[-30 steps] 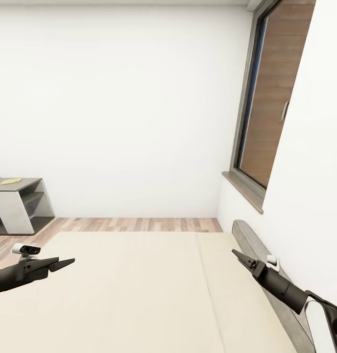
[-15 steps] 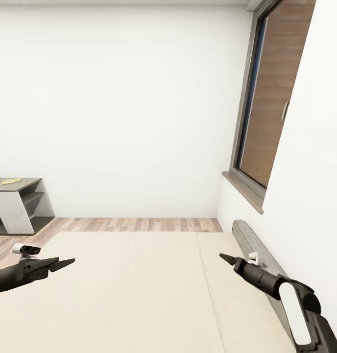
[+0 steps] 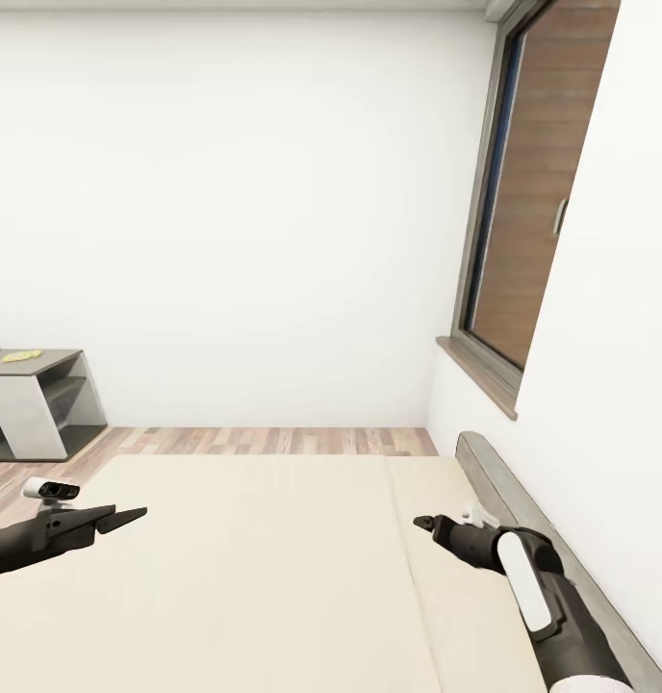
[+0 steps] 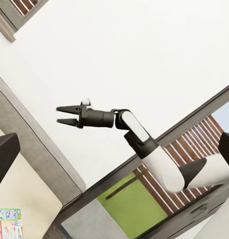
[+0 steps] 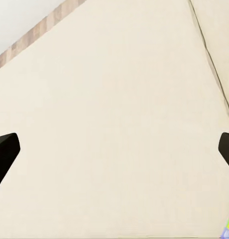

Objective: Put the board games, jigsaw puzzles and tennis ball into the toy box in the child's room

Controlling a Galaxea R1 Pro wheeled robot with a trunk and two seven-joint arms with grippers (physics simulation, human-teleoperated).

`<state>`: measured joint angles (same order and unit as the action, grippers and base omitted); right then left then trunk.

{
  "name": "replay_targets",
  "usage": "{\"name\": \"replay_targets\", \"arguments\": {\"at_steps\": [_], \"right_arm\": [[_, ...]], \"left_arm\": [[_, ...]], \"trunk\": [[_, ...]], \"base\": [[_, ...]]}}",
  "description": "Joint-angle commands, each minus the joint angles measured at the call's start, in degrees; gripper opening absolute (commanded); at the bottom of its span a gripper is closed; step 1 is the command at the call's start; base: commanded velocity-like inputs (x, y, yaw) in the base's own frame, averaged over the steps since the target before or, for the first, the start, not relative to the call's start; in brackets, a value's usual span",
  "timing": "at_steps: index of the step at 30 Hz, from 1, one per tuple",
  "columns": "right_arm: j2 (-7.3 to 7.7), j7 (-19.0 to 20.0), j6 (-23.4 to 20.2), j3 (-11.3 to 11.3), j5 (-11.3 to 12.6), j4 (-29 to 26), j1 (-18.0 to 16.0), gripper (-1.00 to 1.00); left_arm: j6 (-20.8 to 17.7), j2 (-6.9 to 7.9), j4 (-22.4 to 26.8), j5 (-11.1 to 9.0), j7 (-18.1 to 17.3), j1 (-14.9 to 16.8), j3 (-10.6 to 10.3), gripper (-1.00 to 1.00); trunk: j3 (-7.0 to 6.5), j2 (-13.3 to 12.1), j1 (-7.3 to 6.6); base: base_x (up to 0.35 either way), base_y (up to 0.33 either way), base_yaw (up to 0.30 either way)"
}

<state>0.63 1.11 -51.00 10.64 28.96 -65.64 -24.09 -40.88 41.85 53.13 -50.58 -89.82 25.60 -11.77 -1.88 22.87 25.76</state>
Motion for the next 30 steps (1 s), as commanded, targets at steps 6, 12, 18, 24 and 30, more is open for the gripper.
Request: {"name": "replay_targets", "arguments": {"at_steps": [6, 12, 18, 24, 30], "right_arm": [[-0.04, -0.3, 0.2, -0.1, -0.2, 2.8, 0.4, 1.0], [-0.06, -0.5, 0.5, -0.2, -0.6, 6.7, 0.5, 1.0], [0.06, -0.5, 1.5, -2.5, -1.7, 9.0, 0.5, 1.0], [0.45, -0.3, 8.7, -5.2, -2.9, 14.6, 0.5, 1.0], [0.71, 0.0, 12.2, -6.7, -3.5, 22.0, 0.4, 1.0]], "left_arm": [[-0.6, 0.0, 0.0, -0.3, -0.2, 0.1, -0.3, 1.0], [-0.6, -0.23, 0.0, -0.2, -0.2, 0.1, -0.2, 1.0], [-0.6, -0.82, 0.0, -0.2, -0.2, 0.1, -0.1, 1.0], [-0.7, -1.03, 0.0, -0.1, -0.2, 0.1, -1.1, 1.0], [-0.6, -1.06, 0.0, 0.0, -0.2, 0.1, -3.0, 1.0]], "trunk": [[0.03, 0.1, 0.02], [0.03, 0.1, 0.02], [0.16, 0.1, 0.02], [0.62, 0.1, 0.02], [1.16, 0.1, 0.02]], "base": [[0.0, 0.0, 0.0], [0.0, 0.0, 0.0], [0.0, 0.0, 0.0], [0.0, 0.0, 0.0], [0.0, 0.0, 0.0]]}}
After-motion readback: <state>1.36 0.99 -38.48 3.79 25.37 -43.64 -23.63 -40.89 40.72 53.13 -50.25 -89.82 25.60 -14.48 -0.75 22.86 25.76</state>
